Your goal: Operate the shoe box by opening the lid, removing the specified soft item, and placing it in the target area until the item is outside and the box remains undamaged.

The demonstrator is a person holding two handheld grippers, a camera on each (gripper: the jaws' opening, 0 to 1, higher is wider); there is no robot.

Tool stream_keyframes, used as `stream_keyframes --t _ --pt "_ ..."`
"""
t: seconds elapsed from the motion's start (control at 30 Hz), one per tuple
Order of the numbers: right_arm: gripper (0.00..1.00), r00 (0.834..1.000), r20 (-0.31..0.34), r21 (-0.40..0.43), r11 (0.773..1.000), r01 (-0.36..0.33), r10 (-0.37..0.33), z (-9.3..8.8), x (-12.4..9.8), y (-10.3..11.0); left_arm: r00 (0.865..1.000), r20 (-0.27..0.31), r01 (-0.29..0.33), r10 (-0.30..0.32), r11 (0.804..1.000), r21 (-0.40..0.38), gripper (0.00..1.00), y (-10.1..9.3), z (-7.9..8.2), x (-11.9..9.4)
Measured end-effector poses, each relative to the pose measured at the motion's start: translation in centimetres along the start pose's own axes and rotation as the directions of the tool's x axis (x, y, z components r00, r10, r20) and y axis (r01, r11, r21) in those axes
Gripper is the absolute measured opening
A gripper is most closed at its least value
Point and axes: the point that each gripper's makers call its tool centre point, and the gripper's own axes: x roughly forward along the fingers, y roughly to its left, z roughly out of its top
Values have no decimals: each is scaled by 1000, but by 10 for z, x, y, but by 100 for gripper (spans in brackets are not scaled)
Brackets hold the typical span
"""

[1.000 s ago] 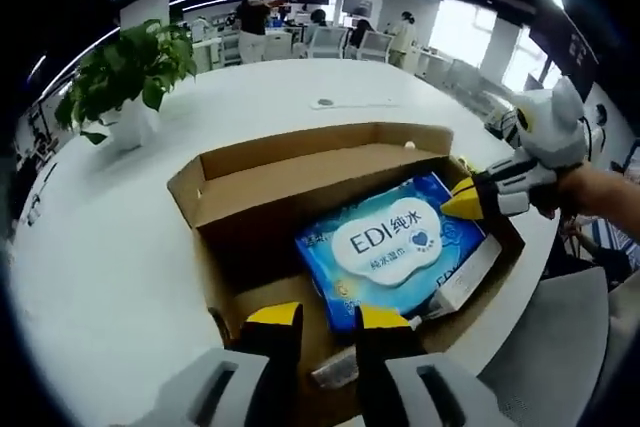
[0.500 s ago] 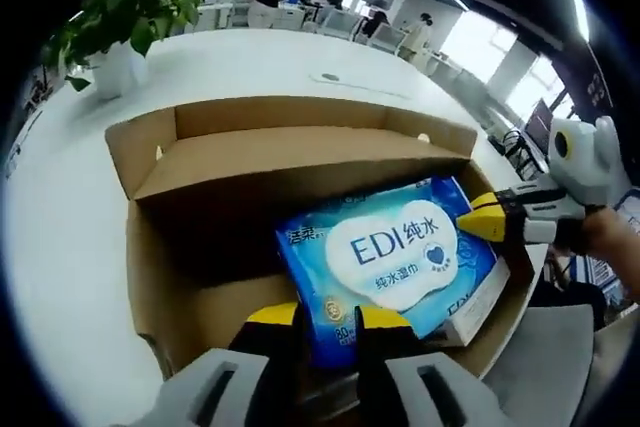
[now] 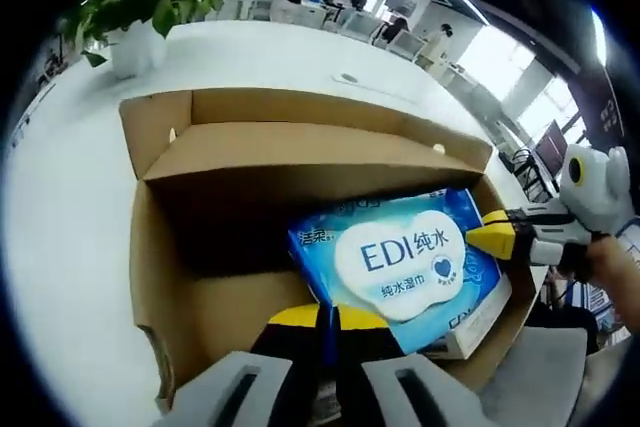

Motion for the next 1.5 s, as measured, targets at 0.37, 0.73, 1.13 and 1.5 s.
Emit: stream_keyframes --t 0.37,0.73,1.13,1.5 --pt "0 999 33 24 1000 3 -3 8 -6 3 999 32 0 0 1000 -2 0 -5 7 -15" --pt "0 997 76 47 999 -9 5 20 -21 7 996 86 -7 5 1000 17 0 -14 17 -33" --pt "0 992 121 41 999 -26 21 31 -46 12 991 130 14 -20 999 44 0 -31 27 -54" --pt "0 989 146 57 998 -22 14 34 -67 7 987 153 48 -56 997 57 0 -51 34 -61"
